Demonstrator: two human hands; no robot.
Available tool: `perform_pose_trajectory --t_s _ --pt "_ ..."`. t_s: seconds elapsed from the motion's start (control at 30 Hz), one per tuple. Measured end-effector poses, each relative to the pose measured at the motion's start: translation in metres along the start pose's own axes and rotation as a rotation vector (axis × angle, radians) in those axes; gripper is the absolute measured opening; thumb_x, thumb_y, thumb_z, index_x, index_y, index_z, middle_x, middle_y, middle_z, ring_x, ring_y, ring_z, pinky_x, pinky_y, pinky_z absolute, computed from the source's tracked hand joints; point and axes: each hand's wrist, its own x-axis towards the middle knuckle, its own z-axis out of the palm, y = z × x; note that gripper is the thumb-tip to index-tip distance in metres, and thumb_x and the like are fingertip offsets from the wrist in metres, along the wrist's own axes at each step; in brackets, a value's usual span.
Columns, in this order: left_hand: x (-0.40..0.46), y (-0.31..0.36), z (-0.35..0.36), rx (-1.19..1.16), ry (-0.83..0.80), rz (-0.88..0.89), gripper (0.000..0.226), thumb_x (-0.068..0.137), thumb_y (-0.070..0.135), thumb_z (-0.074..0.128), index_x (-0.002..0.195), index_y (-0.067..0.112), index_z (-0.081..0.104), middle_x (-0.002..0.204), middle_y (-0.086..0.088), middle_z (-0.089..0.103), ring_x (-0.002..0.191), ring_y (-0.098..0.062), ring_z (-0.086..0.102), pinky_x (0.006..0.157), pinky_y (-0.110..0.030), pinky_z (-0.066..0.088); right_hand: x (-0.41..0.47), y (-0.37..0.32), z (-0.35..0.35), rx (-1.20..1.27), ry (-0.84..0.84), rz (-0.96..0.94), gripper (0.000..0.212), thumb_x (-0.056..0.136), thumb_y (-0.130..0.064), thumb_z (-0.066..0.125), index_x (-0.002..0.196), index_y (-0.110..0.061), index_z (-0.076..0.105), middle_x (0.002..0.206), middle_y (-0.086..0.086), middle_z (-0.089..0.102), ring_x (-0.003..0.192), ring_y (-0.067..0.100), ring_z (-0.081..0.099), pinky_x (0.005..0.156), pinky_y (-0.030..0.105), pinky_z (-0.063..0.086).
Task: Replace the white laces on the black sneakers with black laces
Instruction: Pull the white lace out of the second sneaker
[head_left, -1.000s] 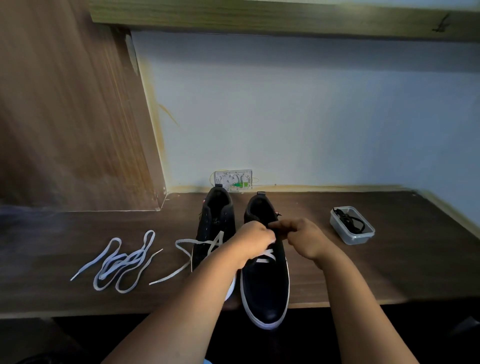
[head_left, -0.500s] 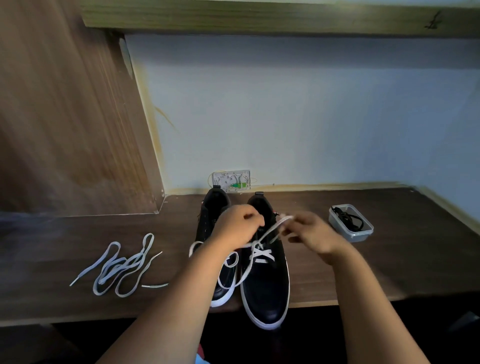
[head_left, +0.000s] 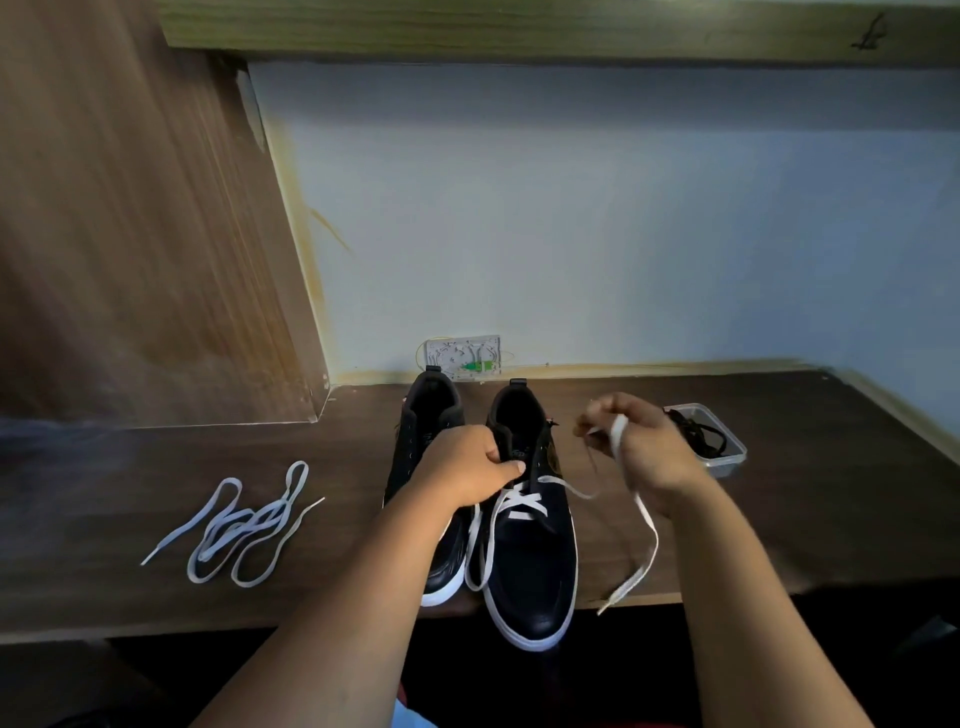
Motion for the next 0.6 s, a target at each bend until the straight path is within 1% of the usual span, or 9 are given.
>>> perform_pose_trajectory --t_s 0.07,0.1,0.13,0.2,0.27,0.37,0.47,0.53,0.6 --pt "0.001 -0.002 0.001 0.031 -0.105 -0.015 0.033 0.085 0.040 0.067 0.082 0.008 0.069 0.084 -0.007 0.067 0.077 -0.021 0.062 0.067 -0.030 0.045 0.000 0.005 0.006 -0.442 -0.092 -0.089 0.028 0.086 0.003 0.050 0.100 -0.017 0.065 0.104 0.002 0.062 0.096 0.020 0.057 0.080 0.027 0.045" --pt "0.001 -0.003 0.002 0.023 -0.135 -0.024 0.028 0.086 0.033 0.068 0.085 0.005 0.071 0.089 -0.009 0.069 0.081 -0.021 0.063 0.071 -0.031 0.049 0.000 0.005 0.009 -0.650 -0.127 -0.136 0.037 0.082 0.005 0.048 0.106 -0.018 0.065 0.110 0.001 0.056 0.100 0.018 0.053 0.082 0.024 0.041" --pt "0.003 -0.004 0.003 -0.002 -0.145 -0.035 0.023 0.086 0.025 0.066 0.083 0.002 0.071 0.091 -0.011 0.070 0.084 -0.023 0.064 0.074 -0.033 0.051 0.000 0.003 0.013 -0.782 -0.136 -0.187 0.043 0.079 0.008 0.047 0.108 -0.019 0.065 0.111 0.001 0.052 0.101 0.017 0.051 0.084 0.022 0.039" --pt "0.004 -0.005 0.003 -0.099 -0.160 -0.074 0.017 0.085 0.015 0.061 0.075 0.003 0.067 0.086 -0.014 0.070 0.080 -0.025 0.063 0.072 -0.034 0.052 -0.003 -0.001 0.022 -0.820 -0.170 -0.239 0.046 0.076 0.009 0.048 0.103 -0.021 0.069 0.104 0.001 0.054 0.094 0.016 0.053 0.077 0.017 0.039" --pt "0.003 -0.003 0.002 -0.216 -0.218 -0.127 0.013 0.087 0.014 0.058 0.080 0.007 0.067 0.088 -0.014 0.070 0.076 -0.022 0.060 0.069 -0.031 0.050 -0.006 -0.003 0.030 -0.810 -0.265 -0.208 0.037 0.079 0.001 0.052 0.099 -0.024 0.071 0.096 -0.002 0.061 0.085 0.012 0.056 0.066 0.010 0.039" --pt "0.001 -0.001 0.000 -0.231 -0.314 -0.129 0.011 0.093 0.018 0.057 0.090 0.010 0.063 0.082 -0.006 0.065 0.069 -0.017 0.056 0.064 -0.026 0.045 -0.008 -0.001 0.036 -0.899 -0.352 -0.153 0.020 0.086 -0.015 0.059 0.098 -0.021 0.074 0.088 -0.007 0.063 0.080 0.006 0.056 0.061 0.006 0.037" --pt "-0.006 0.001 -0.004 -0.206 -0.436 -0.041 0.005 0.089 0.014 0.063 0.090 0.009 0.065 0.074 -0.001 0.064 0.061 -0.011 0.051 0.057 -0.022 0.041 -0.008 0.003 0.041 -0.943 -0.396 -0.111 0.022 0.085 -0.012 0.059 0.098 -0.021 0.074 0.087 -0.010 0.060 0.083 0.007 0.056 0.065 0.010 0.038" --pt "-0.011 0.003 -0.007 -0.291 -0.614 0.028 0.004 0.090 0.013 0.063 0.086 0.014 0.064 0.074 0.003 0.067 0.060 -0.006 0.051 0.054 -0.018 0.036 -0.010 0.003 0.043 -0.978 -0.443 -0.065 0.024 0.083 -0.011 0.058 0.098 -0.023 0.073 0.090 -0.007 0.061 0.087 0.010 0.057 0.069 0.016 0.041" --pt "-0.014 0.006 -0.011 -0.397 -0.756 0.069 0.006 0.092 0.015 0.061 0.087 0.017 0.062 0.076 0.007 0.071 0.063 -0.003 0.055 0.058 -0.018 0.036 -0.011 0.001 0.041 -1.018 -0.499 -0.043 0.021 0.083 -0.013 0.059 0.098 -0.021 0.071 0.091 -0.004 0.064 0.089 0.013 0.059 0.073 0.023 0.047"
